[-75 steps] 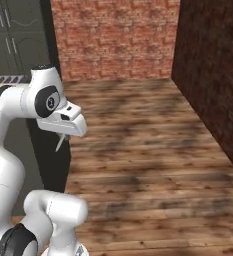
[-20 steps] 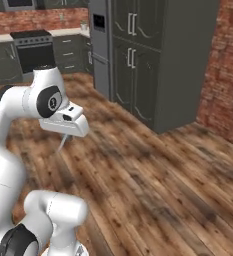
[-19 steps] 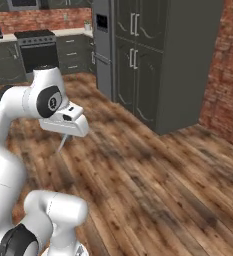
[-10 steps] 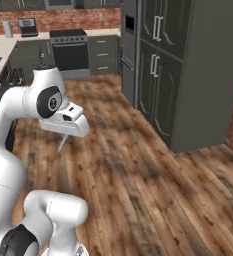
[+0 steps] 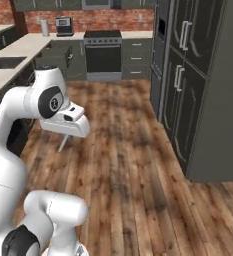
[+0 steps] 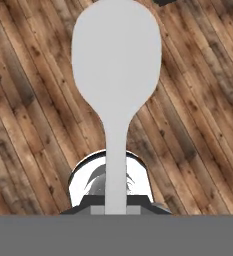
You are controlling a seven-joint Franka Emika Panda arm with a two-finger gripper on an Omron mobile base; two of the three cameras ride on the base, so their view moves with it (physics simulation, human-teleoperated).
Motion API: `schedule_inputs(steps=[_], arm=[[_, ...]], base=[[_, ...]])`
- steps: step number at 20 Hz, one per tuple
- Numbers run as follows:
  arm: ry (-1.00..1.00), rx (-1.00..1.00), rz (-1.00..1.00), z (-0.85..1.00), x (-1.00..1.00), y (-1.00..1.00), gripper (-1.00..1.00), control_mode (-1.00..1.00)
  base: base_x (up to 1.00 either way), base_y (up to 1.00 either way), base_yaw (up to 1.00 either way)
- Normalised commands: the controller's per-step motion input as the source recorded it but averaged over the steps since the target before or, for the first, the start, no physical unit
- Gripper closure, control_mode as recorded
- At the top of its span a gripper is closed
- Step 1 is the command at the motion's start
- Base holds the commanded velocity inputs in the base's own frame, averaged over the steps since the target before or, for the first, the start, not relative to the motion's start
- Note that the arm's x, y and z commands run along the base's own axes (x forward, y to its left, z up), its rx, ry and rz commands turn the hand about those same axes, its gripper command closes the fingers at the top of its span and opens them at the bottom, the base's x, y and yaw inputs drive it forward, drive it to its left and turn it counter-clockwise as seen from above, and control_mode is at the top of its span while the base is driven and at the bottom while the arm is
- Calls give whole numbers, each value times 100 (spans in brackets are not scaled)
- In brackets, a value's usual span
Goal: Pick up the metallic utensils from the counter and place them in the open drawer. Make sure not to pick up any wooden utensils.
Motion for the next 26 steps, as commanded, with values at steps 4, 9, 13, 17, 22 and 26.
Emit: schedule_inputs(steps=[4,9,13,17,22,26], arm=[[0,0,0,0,0,0,100,100],[0,0,0,0,0,0,100,100],[0,0,0,0,0,0,100,100],[0,0,0,0,0,0,100,100],[0,0,0,0,0,0,100,100],[0,0,0,0,0,0,100,100]], base=[[100,-38,39],[100,-17,34],[100,-16,30],[100,-2,19],[100,-15,4],[100,-3,0]])
